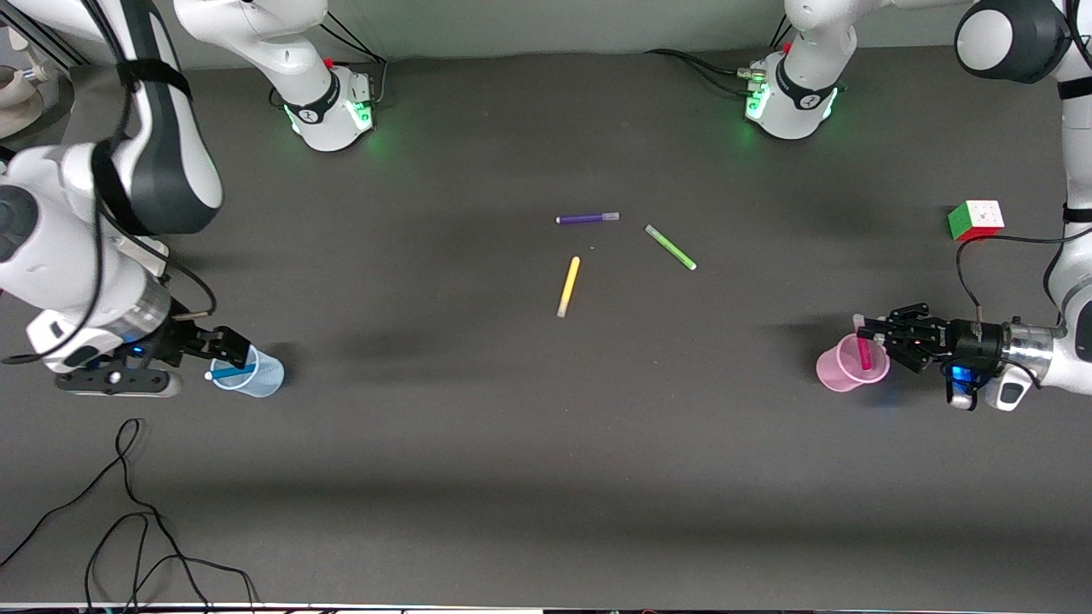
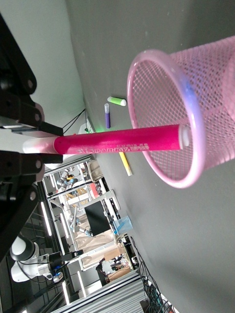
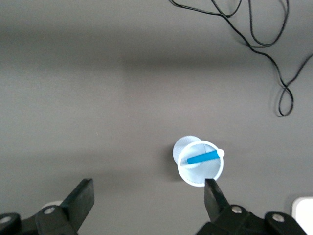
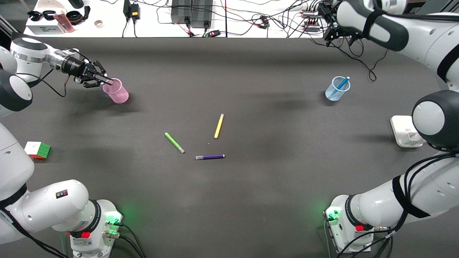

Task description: Place pink and blue markers in matching cups

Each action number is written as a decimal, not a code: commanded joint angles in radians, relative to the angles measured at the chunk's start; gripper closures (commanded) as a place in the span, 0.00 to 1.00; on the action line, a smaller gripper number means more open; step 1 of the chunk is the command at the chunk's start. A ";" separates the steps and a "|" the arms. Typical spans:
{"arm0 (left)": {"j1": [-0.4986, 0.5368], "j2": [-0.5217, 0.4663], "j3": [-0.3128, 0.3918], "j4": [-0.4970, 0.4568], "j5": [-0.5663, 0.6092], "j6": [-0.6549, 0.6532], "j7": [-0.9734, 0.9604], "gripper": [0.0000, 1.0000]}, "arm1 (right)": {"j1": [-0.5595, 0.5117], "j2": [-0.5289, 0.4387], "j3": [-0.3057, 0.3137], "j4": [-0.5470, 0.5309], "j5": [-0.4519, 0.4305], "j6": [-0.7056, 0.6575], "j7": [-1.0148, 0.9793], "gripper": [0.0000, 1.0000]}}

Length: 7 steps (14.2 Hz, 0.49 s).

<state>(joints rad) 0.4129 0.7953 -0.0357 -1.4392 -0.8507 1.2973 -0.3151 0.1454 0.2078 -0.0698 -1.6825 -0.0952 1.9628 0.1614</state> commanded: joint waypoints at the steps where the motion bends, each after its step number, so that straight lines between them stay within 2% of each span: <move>1: -0.002 -0.010 -0.006 0.052 0.011 -0.004 0.004 0.01 | -0.004 -0.004 -0.001 0.078 0.067 -0.120 -0.009 0.00; 5: -0.011 -0.037 -0.006 0.174 0.140 -0.029 -0.012 0.00 | -0.023 -0.034 -0.001 0.090 0.080 -0.168 -0.048 0.00; 7: -0.032 -0.089 -0.012 0.201 0.261 -0.023 -0.006 0.00 | -0.024 -0.042 -0.004 0.095 0.080 -0.173 -0.048 0.00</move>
<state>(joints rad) 0.4101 0.7653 -0.0523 -1.2686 -0.6900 1.2891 -0.3156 0.1285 0.1791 -0.0712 -1.5956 -0.0420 1.8104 0.1443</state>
